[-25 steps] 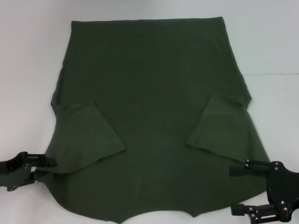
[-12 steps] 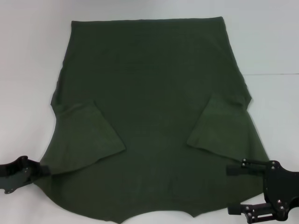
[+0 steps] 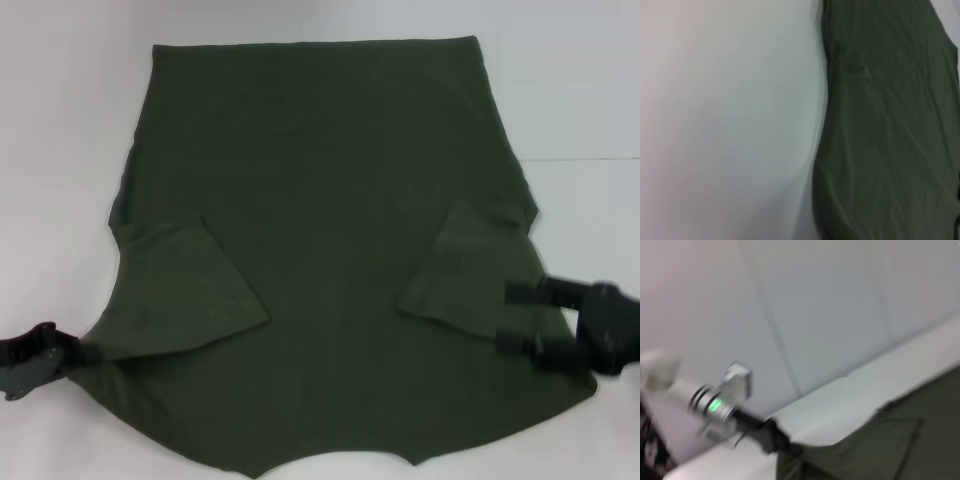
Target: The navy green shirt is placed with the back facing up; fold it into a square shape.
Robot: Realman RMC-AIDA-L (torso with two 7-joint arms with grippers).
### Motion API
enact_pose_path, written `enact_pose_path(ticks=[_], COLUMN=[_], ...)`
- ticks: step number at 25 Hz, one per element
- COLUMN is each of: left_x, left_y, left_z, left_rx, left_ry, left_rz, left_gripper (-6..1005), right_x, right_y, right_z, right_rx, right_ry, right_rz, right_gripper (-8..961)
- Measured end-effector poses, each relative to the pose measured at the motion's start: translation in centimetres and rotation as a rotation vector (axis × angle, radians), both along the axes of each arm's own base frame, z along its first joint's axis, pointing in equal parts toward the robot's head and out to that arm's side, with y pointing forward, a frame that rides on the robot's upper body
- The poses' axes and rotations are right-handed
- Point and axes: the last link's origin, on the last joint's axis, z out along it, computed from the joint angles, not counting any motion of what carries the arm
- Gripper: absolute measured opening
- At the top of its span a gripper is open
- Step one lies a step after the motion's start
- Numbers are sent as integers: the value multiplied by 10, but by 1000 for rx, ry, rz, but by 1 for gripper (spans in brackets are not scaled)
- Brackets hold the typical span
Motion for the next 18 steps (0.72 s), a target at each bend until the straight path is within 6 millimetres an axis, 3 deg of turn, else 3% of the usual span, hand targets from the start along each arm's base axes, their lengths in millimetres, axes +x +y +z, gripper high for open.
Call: enact_pose_path(ticks=[5, 10, 18], left_x=[3, 5, 5], left_y=[5, 9, 12], left_z=[2, 5, 2], left_rx=[11, 15, 20], left_ry=[11, 16, 31], left_rz=[-23, -34, -38], left_gripper=[3, 3, 3], right_x=[-1, 12, 28], right_y=[33, 61, 65], right_z=[19, 28, 41], right_rx=[-140, -228, -282], right_ry=[11, -98, -199], right_rz=[-338, -704, -920], right_gripper=[928, 928, 927])
